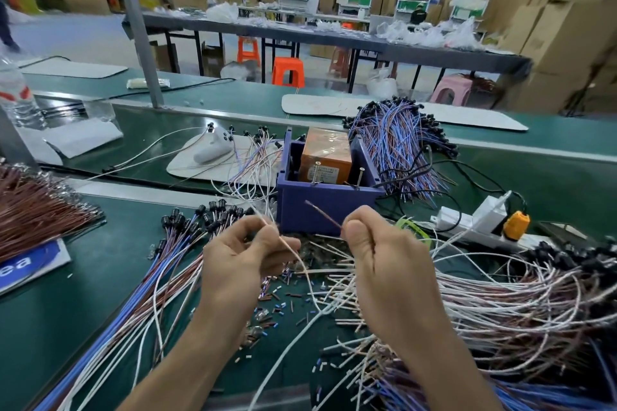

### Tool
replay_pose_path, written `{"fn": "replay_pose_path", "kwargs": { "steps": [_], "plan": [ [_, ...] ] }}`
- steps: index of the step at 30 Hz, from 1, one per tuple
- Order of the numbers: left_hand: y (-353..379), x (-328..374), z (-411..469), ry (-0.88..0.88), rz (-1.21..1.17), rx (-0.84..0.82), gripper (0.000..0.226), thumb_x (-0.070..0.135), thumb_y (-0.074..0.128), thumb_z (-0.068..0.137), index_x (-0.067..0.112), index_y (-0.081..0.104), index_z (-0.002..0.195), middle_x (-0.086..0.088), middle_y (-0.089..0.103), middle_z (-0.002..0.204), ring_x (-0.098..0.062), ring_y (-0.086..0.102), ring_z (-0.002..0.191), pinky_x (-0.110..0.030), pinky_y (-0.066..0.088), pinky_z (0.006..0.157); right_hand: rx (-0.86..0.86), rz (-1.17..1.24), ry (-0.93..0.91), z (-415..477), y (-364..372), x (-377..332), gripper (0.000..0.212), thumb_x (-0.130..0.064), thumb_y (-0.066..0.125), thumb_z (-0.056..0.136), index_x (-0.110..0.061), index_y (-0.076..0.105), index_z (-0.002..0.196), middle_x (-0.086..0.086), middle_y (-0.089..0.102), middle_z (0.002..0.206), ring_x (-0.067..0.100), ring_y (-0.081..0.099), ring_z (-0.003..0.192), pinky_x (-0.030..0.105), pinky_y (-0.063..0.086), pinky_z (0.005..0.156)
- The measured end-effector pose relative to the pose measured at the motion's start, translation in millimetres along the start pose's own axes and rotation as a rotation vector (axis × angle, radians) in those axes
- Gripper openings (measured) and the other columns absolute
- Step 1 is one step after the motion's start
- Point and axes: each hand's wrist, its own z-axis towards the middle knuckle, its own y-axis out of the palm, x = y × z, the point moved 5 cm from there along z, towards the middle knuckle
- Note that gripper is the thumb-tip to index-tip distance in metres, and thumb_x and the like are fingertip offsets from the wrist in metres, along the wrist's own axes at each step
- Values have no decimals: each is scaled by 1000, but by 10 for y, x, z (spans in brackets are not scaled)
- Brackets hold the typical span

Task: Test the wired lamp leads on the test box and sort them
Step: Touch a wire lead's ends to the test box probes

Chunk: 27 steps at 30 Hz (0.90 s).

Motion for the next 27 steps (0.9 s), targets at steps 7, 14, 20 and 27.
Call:
{"fn": "replay_pose_path", "kwargs": {
  "steps": [7, 14, 20, 27],
  "plan": [
    [209, 270, 294, 248, 560, 91, 22, 32, 69, 97, 41, 78, 79, 17, 70, 63, -3, 51, 48, -21, 39, 43, 62, -59, 121, 370, -134, 411, 28, -36, 45, 108, -29, 53, 82, -6, 51, 55, 32, 52, 70, 37, 28, 57],
    [324, 300, 450, 528, 874, 214, 12, 28, 78, 89, 31, 80, 78, 33, 58, 54, 15, 59, 80, 1, 37, 65, 94, -5, 41, 544, -54, 569, 22, -41, 44, 102, -32, 53, 84, -13, 51, 58, 23, 44, 78, 22, 31, 59],
    [341, 244, 477, 704, 1008, 162, 6, 24, 78, 90, 25, 81, 85, 19, 64, 59, -6, 54, 54, -1, 35, 59, 178, -64, 15, 618, -116, 646, 25, -40, 45, 102, -26, 59, 86, -13, 50, 54, 13, 38, 70, 33, 22, 70],
    [340, 214, 522, 712, 1026, 192, 8, 24, 75, 90, 22, 81, 85, 16, 65, 59, -5, 51, 50, -4, 31, 61, 164, -125, 52, 655, -106, 738, 29, -41, 43, 103, -24, 60, 86, -11, 50, 54, 27, 42, 72, 39, 23, 71]
  ]
}}
